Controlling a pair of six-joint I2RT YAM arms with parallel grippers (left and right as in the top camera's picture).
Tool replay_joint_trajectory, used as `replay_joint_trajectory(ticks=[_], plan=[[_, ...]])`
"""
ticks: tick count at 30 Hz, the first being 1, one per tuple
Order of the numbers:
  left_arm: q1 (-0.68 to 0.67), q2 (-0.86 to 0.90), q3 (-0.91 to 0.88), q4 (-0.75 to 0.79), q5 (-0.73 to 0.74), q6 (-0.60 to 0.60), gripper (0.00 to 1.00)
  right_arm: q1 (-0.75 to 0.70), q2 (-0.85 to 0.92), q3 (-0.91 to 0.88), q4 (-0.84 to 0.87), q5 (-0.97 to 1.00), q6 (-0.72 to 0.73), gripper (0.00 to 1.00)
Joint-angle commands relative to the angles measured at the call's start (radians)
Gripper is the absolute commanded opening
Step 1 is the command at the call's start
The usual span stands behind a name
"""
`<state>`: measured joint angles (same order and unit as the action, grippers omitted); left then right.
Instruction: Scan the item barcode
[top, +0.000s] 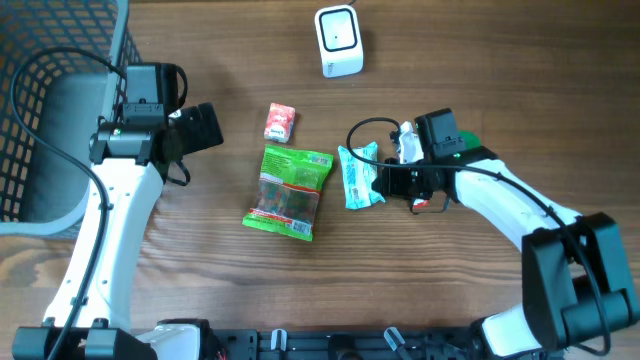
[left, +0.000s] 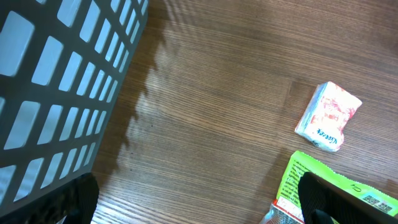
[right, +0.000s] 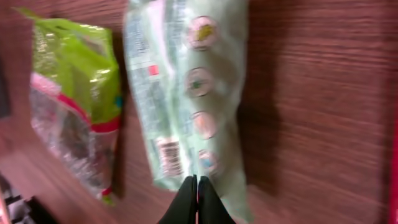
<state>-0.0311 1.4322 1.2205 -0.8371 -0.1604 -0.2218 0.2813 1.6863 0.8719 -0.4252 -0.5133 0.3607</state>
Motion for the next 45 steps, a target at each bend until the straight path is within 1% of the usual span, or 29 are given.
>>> replay_joint_trajectory(ticks=[1,3,5,8,11,12,13,14,15,16,18,20,22,25,26,27,28,29,30,32,34,35,36,38,40,42,45], plan=[[0.005,-0.003,0.006,0.002,-0.006,0.009,1.0,0.002,0.072,-0.032,0.033,0.042,-0.009,0.04],[0.005,-0.003,0.006,0.002,-0.006,0.009,1.0,0.002,0.106,-0.034,0.003,0.043,0.01,0.04],[0.005,-0.003,0.006,0.002,-0.006,0.009,1.0,0.002,0.088,-0.033,-0.042,0.043,0.023,0.04],[0.005,-0.003,0.006,0.002,-0.006,0.009,1.0,0.002,-0.005,0.0,-0.098,0.042,0.024,0.05],[0.005,-0.003,0.006,0.002,-0.006,0.009,1.0,0.002,-0.125,0.059,-0.142,0.043,0.024,0.12],[0.005,-0.003,0.006,0.002,-0.006,0.009,1.0,0.002,-0.158,0.071,-0.138,0.045,0.025,0.19],[0.005,-0.003,0.006,0.002,-0.006,0.009,1.0,0.002,-0.192,0.076,-0.12,0.084,0.044,0.43],[0.005,-0.003,0.006,0.002,-0.006,0.009,1.0,0.002,-0.194,0.076,-0.113,0.105,0.052,0.54],[0.005,-0.003,0.006,0.002,-0.006,0.009,1.0,0.002,-0.187,0.076,-0.107,0.15,0.078,0.62],[0.005,-0.003,0.006,0.002,-0.005,0.009,1.0,0.002,-0.168,0.076,-0.101,0.201,0.106,0.67],[0.005,-0.003,0.006,0.002,-0.006,0.009,1.0,0.002,-0.126,0.076,-0.072,0.229,0.17,0.8],[0.005,-0.003,0.006,0.002,-0.006,0.009,1.0,0.002,-0.065,0.075,-0.023,0.228,0.245,0.79],[0.005,-0.003,0.006,0.002,-0.006,0.009,1.0,0.002,0.008,0.075,0.035,0.189,0.271,0.78],[0.005,-0.003,0.006,0.002,-0.006,0.009,1.0,0.002,0.115,0.075,0.098,0.153,0.296,0.67],[0.005,-0.003,0.006,0.002,-0.006,0.009,1.0,0.002,0.138,0.075,0.118,0.15,0.297,0.6],[0.005,-0.003,0.006,0.002,-0.005,0.009,1.0,0.002,0.166,0.075,0.143,0.137,0.297,0.51],[0.005,-0.003,0.006,0.002,-0.006,0.009,1.0,0.002,0.178,0.075,0.154,0.13,0.297,0.36],[0.005,-0.003,0.006,0.002,-0.006,0.009,1.0,0.002,0.183,0.075,0.162,0.13,0.293,0.14],[0.005,-0.003,0.006,0.002,-0.006,0.009,1.0,0.001,0.177,0.075,0.17,0.123,0.29,0.04],[0.005,-0.003,0.006,0.002,-0.006,0.009,1.0,-0.002,0.114,0.076,0.188,0.046,0.182,0.04],[0.005,-0.003,0.006,0.002,-0.006,0.009,1.0,-0.002,-0.048,0.076,0.145,-0.016,0.075,0.04],[0.005,-0.003,0.006,0.002,-0.006,0.009,1.0,-0.002,-0.103,0.076,0.119,-0.03,0.057,0.04],[0.005,-0.003,0.006,0.002,-0.006,0.009,1.0,-0.002,-0.206,0.076,0.058,-0.04,0.058,0.04],[0.005,-0.003,0.006,0.002,-0.006,0.009,1.0,-0.002,-0.356,0.076,-0.029,-0.067,0.058,0.04],[0.005,-0.003,0.006,0.002,-0.005,0.009,1.0,-0.001,-0.472,0.076,-0.086,-0.065,0.058,0.04],[0.005,-0.003,0.006,0.002,-0.006,0.009,1.0,-0.001,-0.521,0.076,-0.118,-0.065,0.057,0.04],[0.005,-0.003,0.006,0.002,-0.006,0.009,1.0,-0.001,-0.506,0.075,-0.122,-0.064,0.058,0.04]])
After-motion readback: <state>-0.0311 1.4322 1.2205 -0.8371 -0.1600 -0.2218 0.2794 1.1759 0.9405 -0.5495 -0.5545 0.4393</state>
